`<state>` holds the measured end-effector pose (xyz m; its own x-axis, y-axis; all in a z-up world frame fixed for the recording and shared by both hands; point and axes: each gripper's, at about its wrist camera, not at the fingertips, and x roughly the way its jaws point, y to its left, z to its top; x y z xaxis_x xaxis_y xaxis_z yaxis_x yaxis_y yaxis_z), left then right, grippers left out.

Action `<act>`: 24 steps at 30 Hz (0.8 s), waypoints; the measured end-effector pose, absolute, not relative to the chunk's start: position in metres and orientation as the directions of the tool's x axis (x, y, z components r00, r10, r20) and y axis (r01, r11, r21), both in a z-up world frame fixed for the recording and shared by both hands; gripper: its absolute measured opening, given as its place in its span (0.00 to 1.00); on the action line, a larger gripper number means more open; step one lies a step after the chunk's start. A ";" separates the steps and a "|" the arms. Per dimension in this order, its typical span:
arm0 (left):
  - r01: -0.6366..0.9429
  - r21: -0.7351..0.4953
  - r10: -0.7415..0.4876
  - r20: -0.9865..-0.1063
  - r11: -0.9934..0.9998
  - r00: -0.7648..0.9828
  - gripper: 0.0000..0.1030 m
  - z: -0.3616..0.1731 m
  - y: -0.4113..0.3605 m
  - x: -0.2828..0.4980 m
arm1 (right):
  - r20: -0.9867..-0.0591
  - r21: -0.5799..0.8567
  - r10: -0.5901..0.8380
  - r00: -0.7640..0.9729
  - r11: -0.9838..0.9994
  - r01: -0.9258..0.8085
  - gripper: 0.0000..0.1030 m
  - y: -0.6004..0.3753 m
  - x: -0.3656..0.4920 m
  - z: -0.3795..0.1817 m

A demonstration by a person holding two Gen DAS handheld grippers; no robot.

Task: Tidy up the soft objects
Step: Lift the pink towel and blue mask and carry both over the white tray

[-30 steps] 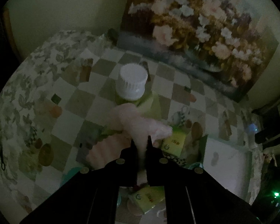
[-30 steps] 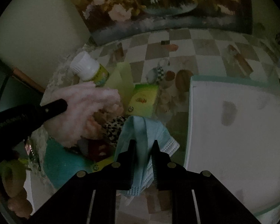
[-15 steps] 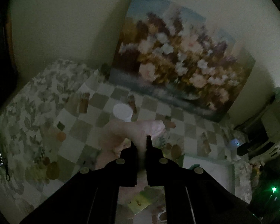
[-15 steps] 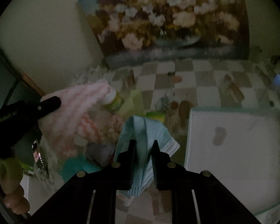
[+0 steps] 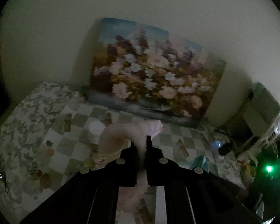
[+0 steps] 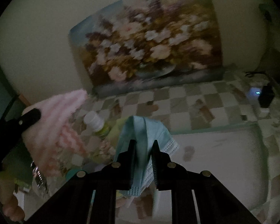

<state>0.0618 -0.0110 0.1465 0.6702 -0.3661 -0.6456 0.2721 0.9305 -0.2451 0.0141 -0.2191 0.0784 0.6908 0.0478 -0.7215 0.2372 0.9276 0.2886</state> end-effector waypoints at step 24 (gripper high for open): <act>0.545 -0.246 -0.520 -0.738 0.802 0.431 0.06 0.096 -0.165 0.019 | -0.792 0.185 -0.318 0.520 0.687 0.702 0.16 -0.394 -0.062 0.048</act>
